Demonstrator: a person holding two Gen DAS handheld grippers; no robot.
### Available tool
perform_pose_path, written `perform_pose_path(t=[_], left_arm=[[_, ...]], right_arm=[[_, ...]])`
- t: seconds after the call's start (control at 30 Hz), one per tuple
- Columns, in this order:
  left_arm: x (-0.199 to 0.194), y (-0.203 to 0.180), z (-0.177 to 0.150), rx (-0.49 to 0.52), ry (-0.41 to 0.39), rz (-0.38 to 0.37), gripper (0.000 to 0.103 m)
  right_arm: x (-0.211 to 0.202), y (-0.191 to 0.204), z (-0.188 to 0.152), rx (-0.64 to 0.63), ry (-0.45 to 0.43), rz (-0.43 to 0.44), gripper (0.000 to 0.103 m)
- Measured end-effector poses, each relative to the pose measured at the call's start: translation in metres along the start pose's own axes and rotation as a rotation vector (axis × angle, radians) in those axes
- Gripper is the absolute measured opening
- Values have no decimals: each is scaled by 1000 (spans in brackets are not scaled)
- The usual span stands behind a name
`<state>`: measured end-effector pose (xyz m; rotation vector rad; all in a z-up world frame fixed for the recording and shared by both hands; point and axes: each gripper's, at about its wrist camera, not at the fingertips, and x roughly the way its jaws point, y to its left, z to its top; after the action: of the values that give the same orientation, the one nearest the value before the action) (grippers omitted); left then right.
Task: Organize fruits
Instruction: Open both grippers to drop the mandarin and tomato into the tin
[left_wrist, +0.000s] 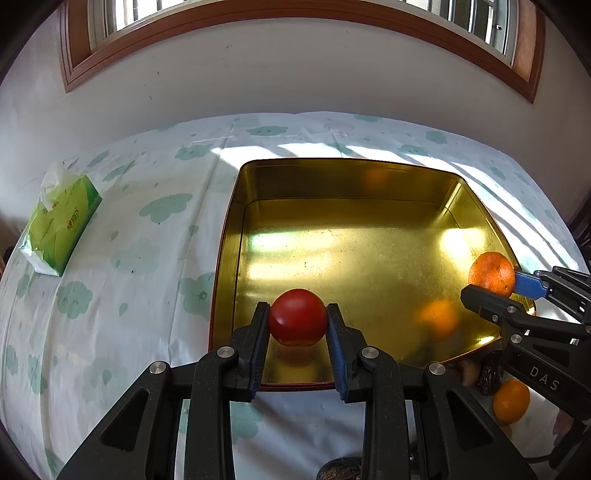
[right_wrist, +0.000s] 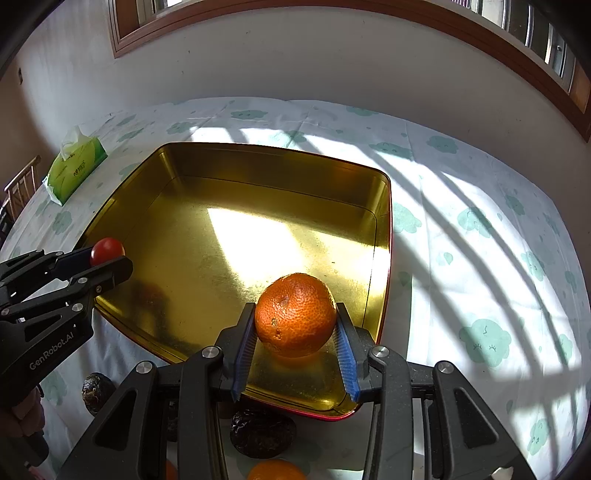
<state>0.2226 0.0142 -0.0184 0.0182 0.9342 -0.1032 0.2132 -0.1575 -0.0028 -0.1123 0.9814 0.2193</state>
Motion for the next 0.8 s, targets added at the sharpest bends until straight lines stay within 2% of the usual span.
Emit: perform_pose_path(t=[0.43,0.8], left_arm=[[3,1,2,-7,8,18,32],[-12,3,-3,-23,-1,13,32]], right_arm=[[-6,-2,-2,2,-13,14,42],[-26,1,-3,2,-47,27,46]])
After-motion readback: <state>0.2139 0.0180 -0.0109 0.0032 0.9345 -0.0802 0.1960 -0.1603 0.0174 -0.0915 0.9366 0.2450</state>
